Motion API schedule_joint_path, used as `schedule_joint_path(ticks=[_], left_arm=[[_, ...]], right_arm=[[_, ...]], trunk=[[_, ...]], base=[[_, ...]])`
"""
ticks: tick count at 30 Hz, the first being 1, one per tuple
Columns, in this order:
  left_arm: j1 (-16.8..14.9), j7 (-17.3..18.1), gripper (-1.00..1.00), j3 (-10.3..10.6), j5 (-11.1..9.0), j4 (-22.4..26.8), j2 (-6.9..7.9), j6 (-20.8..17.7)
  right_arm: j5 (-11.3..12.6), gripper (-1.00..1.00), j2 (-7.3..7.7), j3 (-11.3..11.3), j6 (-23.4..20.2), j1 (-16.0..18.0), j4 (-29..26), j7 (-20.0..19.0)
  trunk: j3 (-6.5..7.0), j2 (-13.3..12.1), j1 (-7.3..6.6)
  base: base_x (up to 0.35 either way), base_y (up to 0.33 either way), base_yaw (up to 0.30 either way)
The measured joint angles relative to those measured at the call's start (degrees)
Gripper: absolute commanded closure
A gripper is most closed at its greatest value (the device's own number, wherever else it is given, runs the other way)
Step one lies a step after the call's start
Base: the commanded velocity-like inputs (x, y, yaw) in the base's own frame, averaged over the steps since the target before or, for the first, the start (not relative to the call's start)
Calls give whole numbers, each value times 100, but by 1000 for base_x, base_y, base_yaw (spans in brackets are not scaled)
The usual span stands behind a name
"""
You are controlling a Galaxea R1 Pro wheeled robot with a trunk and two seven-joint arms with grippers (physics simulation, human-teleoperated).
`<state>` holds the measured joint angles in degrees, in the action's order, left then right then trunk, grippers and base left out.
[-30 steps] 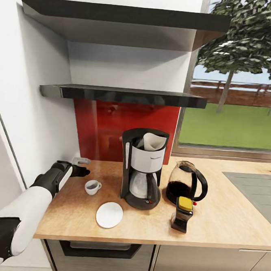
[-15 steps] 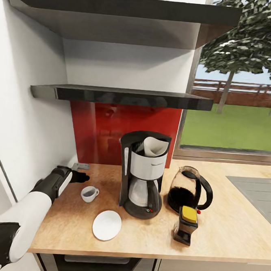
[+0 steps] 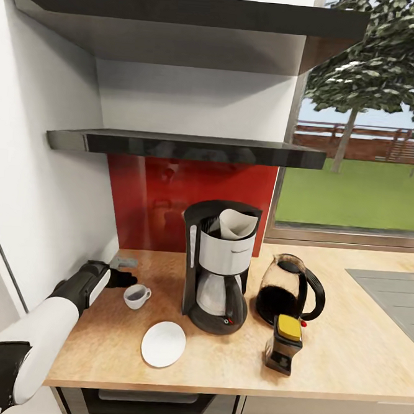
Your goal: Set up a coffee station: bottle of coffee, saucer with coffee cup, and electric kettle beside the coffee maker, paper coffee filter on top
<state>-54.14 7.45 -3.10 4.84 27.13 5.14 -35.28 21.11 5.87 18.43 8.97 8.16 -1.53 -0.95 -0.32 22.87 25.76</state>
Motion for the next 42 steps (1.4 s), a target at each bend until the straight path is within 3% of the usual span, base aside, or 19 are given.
schedule_joint_path(ticks=[8,15,42], left_arm=[[10,7,-100,0,-2,-100,15,5],[232,26,-100,7,1,-102,24,19],[366,57,-100,8,-14,-107,-11,45]], right_arm=[[0,-100,-7,0,0,0,0,0],[0,-100,-8,0,0,0,0,0],[0,-100,-8,0,0,0,0,0]], trunk=[[0,0,0],[0,0,0],[0,0,0]], base=[[0,0,0],[0,0,0],[0,0,0]])
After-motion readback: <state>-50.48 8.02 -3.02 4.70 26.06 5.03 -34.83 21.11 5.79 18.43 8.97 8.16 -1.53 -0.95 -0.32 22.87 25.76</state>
